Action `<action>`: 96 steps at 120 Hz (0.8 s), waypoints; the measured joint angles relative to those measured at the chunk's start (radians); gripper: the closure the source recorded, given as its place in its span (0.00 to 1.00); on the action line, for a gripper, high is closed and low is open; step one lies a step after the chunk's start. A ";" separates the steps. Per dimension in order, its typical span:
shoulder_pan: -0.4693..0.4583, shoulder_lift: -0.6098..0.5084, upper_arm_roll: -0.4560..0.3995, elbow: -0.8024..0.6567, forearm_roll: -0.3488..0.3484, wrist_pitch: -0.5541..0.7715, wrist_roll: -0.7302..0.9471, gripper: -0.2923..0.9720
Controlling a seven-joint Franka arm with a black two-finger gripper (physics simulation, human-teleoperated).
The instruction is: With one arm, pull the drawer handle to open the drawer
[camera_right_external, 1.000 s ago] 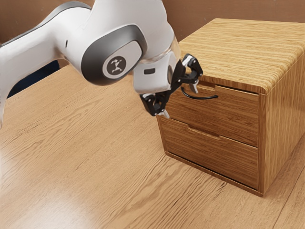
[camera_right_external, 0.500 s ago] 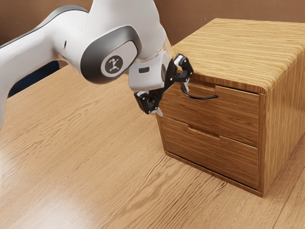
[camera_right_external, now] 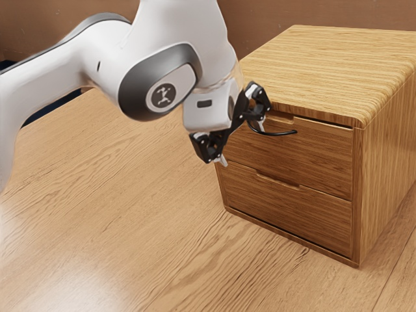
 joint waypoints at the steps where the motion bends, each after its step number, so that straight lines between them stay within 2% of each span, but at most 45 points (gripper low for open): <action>1: 0.000 0.000 0.000 0.000 0.000 0.000 0.000 0.25; 12: 0.001 0.002 0.000 -0.008 0.000 0.000 -0.001 0.22; 30: 0.001 -0.005 0.001 -0.025 -0.001 -0.002 -0.001 0.24; 38: 0.001 -0.022 -0.002 -0.036 -0.002 -0.005 -0.002 0.31; 50: 0.011 -0.072 -0.019 -0.069 -0.003 -0.012 -0.003 0.52; 56: -0.011 -0.108 0.000 -0.097 -0.005 -0.015 -0.003 0.60; 62: -0.018 -0.166 0.009 -0.144 -0.008 -0.020 -0.004 0.64; 66: -0.017 -0.215 0.009 -0.186 -0.012 -0.024 -0.004 0.63; 71: -0.008 -0.288 0.012 -0.251 -0.021 -0.028 -0.004 0.52; 82: 0.002 -0.440 0.038 -0.361 -0.048 -0.044 -0.005 0.40; 88: 0.000 -0.487 0.040 -0.344 -0.058 -0.057 -0.005 0.36; 96: 0.001 -0.464 0.050 -0.135 -0.114 -0.139 -0.066 0.32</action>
